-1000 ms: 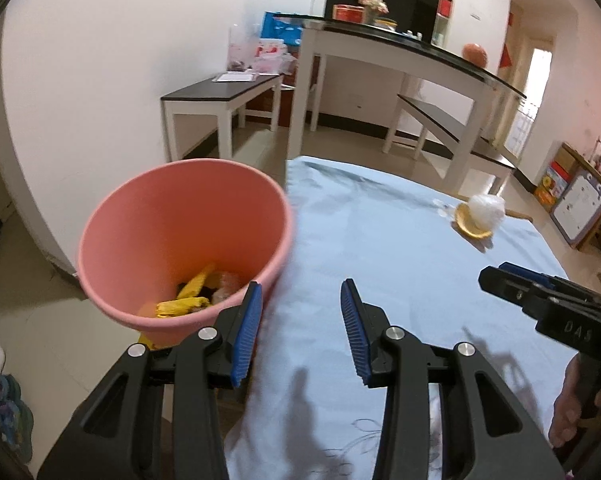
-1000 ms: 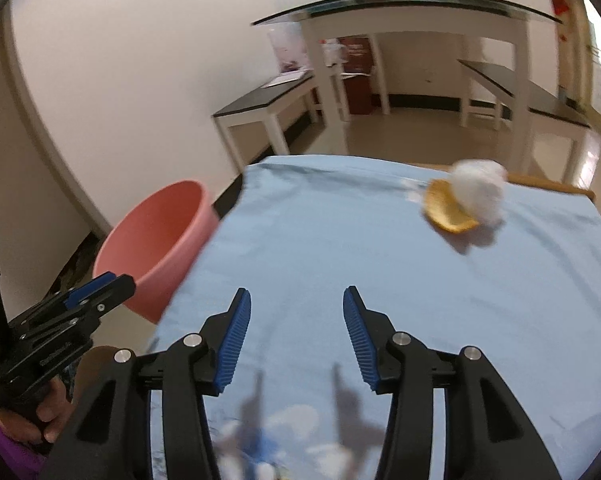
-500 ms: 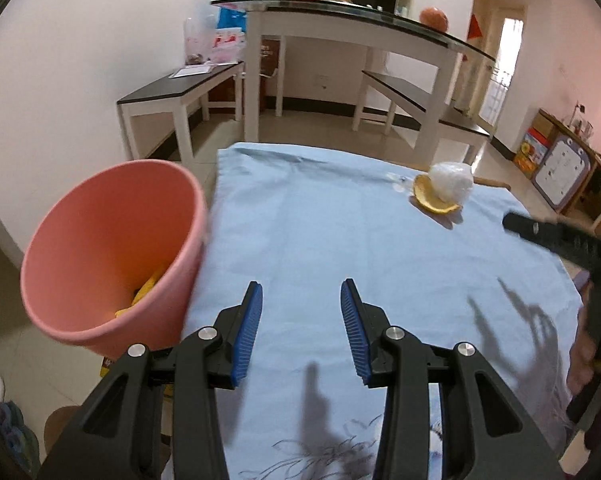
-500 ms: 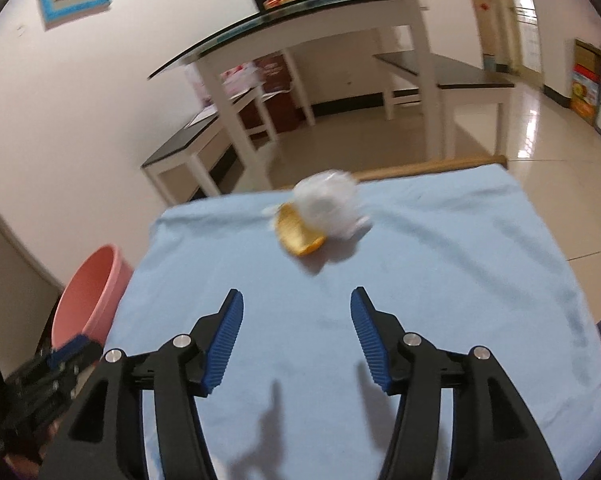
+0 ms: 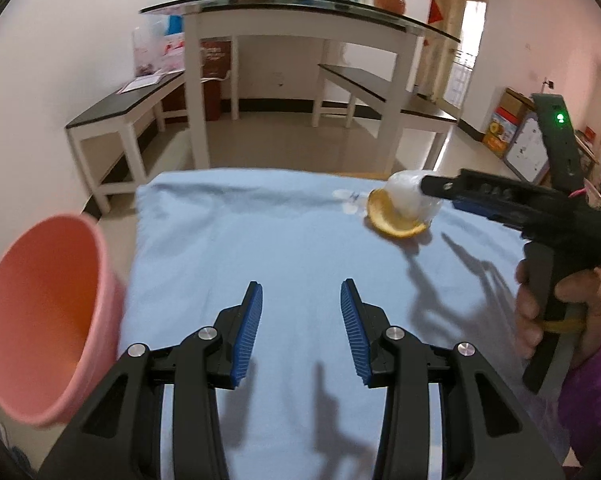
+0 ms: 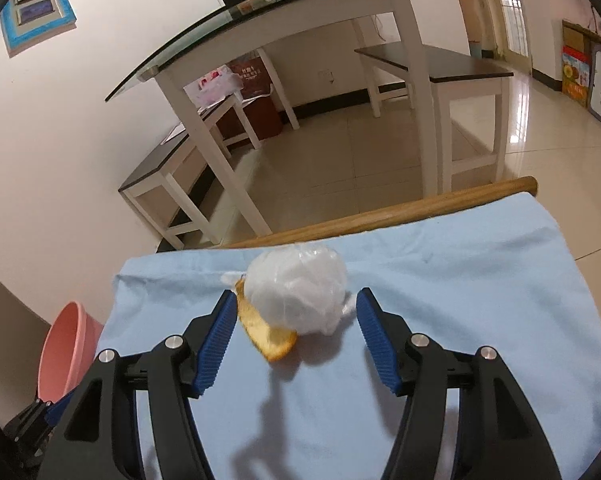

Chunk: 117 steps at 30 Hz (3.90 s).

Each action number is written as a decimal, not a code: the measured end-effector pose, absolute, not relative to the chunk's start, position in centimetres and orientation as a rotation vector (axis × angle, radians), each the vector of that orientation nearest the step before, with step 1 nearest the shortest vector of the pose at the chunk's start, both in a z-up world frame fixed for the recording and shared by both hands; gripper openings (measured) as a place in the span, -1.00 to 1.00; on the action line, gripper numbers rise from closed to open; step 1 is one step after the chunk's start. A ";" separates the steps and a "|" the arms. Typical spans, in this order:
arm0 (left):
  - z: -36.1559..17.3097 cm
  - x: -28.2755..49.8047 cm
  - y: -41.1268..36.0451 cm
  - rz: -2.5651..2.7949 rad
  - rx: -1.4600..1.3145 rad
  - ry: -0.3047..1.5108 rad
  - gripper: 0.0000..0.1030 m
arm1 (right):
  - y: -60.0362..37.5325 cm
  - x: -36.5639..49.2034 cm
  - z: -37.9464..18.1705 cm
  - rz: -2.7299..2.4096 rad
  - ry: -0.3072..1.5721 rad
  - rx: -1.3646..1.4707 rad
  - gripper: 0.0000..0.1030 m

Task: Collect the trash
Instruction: 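Close the right tool on the white plastic bag while the left tool grasps the orange peel, then carry the orange peel and white bag with both tools over the pink bucket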

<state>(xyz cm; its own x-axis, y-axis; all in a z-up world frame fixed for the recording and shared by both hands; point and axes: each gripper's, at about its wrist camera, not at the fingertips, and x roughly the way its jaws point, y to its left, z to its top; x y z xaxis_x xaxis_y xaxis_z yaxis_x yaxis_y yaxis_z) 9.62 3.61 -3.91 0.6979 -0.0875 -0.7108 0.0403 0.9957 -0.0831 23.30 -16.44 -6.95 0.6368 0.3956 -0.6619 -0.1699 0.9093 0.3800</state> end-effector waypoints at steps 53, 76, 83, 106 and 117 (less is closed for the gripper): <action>-8.2 22.1 -3.9 -0.068 -0.151 0.890 -0.90 | -20.7 24.6 -5.9 0.311 0.784 0.390 -0.48; -0.6 5.9 4.0 0.254 -0.142 0.773 -0.93 | -16.6 22.5 -4.6 0.495 0.738 0.305 -0.48; 1.2 3.7 4.9 0.320 -0.142 0.735 -0.93 | -16.2 22.1 -4.4 0.533 0.724 0.307 -0.48; 1.0 4.3 4.1 0.298 -0.113 0.735 -0.93 | -15.7 21.4 -4.0 0.604 0.719 0.317 -0.48; 1.4 4.4 4.4 0.304 -0.111 0.697 -0.93 | -14.7 21.5 -4.9 0.647 0.742 0.310 -0.48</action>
<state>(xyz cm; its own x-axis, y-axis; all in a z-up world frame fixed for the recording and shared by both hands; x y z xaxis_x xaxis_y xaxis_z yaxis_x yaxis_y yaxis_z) 4.45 4.37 1.39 0.7247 0.2381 -0.6466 -0.3117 0.9502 0.0006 21.51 -14.73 -4.88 0.5569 0.6430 -0.5258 -0.4328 0.7650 0.4770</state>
